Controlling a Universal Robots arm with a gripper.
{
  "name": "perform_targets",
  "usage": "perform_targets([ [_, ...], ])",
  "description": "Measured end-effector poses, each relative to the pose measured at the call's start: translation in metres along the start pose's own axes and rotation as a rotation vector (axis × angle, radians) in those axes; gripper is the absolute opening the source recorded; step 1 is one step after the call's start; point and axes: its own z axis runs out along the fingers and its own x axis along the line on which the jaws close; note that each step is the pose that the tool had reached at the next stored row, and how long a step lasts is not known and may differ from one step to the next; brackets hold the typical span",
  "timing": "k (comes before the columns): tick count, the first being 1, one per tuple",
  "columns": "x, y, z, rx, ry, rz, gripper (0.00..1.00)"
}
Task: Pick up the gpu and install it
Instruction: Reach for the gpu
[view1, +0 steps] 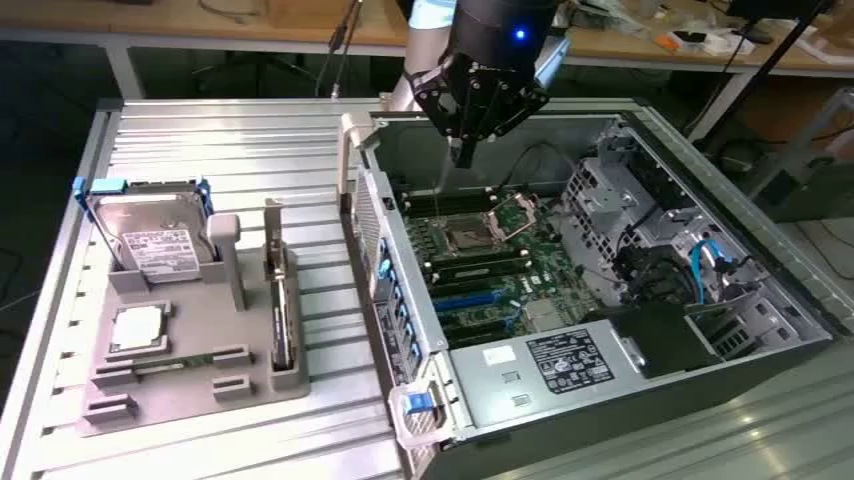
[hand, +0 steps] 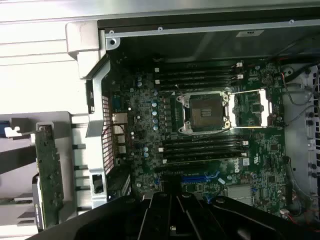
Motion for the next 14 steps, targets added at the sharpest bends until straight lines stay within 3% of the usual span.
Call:
perform_targets([
  [14,0.0008,0.0,0.0,-0.0001,-0.0001,0.0,0.11],
])
